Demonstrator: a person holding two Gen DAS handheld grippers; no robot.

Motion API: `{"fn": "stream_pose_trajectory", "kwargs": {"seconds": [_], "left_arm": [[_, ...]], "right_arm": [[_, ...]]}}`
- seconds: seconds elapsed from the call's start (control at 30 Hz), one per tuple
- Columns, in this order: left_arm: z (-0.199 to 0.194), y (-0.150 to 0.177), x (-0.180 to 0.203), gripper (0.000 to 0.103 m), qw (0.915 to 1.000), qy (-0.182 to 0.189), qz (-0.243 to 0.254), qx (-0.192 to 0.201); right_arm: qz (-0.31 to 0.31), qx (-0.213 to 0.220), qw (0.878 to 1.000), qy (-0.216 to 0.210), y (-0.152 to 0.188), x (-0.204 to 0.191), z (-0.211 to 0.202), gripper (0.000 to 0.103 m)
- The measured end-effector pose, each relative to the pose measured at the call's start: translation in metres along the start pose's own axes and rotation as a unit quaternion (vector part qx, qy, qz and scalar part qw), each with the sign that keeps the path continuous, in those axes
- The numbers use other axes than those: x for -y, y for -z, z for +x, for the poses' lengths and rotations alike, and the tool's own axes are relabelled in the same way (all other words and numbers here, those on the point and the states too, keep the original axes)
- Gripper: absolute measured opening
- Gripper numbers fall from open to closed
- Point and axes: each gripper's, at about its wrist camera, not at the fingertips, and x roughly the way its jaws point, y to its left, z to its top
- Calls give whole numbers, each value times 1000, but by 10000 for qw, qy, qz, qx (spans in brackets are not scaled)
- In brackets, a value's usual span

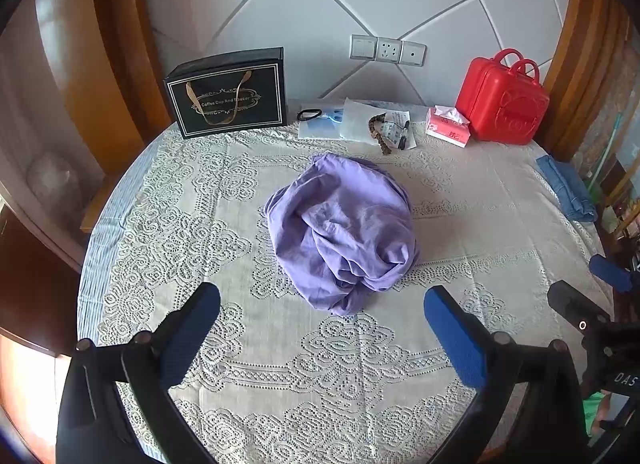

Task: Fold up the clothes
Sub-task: 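Grasp the crumpled lavender shirt with both grippers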

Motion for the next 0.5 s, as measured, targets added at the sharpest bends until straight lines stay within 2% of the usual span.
{"fn": "stream_pose_trajectory", "kwargs": {"seconds": [0.2, 0.3, 0.4, 0.5], "left_arm": [[50, -12, -11, 103, 9998, 42, -142, -161], [97, -20, -21, 103, 9990, 181, -213, -350], [153, -27, -29, 103, 9974, 234, -288, -613], [207, -32, -35, 87, 9958, 129, -295, -859]], "right_arm": [[87, -335, 9994, -82, -7, 9, 46, 103], [130, -502, 9986, -124, -10, 14, 68, 103], [233, -700, 9966, -352, -18, 18, 108, 103], [341, -902, 9938, -551, -26, 22, 150, 102]]}}
